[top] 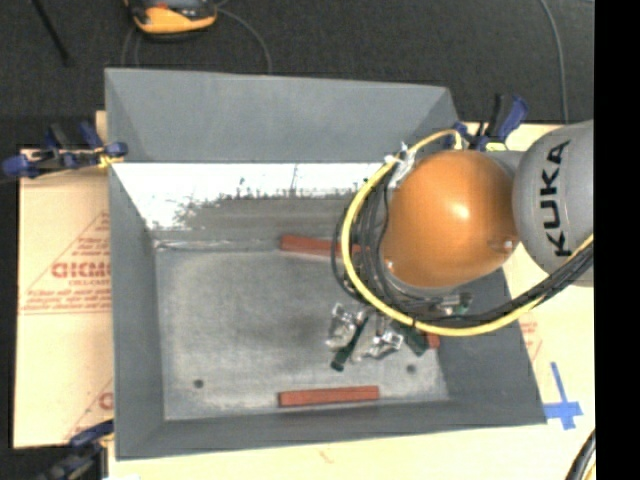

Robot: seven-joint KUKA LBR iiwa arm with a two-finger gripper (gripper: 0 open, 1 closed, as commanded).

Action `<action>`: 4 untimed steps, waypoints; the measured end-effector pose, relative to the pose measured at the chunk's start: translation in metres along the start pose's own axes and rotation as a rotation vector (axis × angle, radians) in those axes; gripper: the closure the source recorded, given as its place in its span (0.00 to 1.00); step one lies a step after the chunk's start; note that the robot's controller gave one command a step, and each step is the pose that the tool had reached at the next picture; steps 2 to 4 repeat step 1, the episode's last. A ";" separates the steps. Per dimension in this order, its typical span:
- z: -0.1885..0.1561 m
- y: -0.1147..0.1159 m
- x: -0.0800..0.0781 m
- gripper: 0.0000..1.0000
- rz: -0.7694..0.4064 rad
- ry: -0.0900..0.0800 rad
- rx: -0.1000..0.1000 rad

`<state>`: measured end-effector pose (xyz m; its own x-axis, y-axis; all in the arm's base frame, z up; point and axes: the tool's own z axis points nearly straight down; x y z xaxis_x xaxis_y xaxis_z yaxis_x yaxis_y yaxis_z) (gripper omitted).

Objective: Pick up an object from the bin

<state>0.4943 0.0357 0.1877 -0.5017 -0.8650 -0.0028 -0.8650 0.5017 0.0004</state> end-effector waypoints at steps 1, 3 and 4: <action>-0.055 -0.013 0.003 1.00 0.025 0.000 0.001; -0.055 -0.013 0.003 1.00 0.025 0.000 0.001; -0.055 -0.013 0.003 1.00 0.025 0.000 0.001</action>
Offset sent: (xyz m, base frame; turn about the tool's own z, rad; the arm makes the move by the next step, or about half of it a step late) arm 0.0000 0.0000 0.0000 0.0000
